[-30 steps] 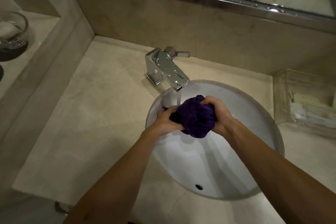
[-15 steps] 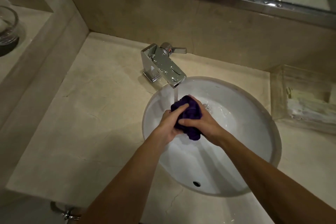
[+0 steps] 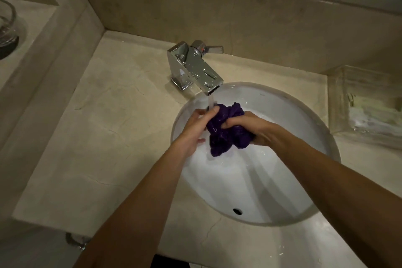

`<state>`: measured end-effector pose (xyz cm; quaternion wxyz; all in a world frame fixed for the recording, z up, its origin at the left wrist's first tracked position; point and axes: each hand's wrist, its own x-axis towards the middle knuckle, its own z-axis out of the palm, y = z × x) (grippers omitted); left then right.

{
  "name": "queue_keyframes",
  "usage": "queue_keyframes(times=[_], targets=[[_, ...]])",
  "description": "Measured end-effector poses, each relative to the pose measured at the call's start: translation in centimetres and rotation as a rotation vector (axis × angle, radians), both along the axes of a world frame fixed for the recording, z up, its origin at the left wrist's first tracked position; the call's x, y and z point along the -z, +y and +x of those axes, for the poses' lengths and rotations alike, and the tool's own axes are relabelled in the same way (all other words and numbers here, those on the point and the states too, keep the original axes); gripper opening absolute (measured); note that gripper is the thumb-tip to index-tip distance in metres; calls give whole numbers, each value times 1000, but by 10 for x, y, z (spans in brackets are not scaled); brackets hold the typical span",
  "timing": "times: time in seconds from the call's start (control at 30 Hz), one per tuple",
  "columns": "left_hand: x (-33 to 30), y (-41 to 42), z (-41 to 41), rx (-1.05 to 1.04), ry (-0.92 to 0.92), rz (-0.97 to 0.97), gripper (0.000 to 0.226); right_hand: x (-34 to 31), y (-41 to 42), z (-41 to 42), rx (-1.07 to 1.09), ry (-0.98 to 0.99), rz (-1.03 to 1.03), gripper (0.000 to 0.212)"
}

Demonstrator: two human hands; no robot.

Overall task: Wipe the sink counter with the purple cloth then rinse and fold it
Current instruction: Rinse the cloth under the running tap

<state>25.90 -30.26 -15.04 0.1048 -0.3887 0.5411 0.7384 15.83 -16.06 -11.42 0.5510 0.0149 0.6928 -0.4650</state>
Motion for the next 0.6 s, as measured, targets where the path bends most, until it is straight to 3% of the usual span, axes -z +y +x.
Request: queue_keyframes(times=[0.07,0.17,0.23,0.33,0.5,0.6], targets=[[2,-5,-10,-32,16,191,75,-7,-6,0,-2,-176,-35,19],[-1,-8,-24,-68,66,374,73,-7,-16,0,-78,-271,-33,19],[2,-11,-32,-65,66,368,63,-4,-18,0,-62,-282,-74,27],[3,-10,-41,-147,50,281,26,3,-14,3,75,-317,-217,44],[2,-3,-53,-111,-35,247,51,11,-15,7,-89,-32,-147,35],[13,3,-54,-207,-124,131,41,19,-23,2,-203,189,24,33]])
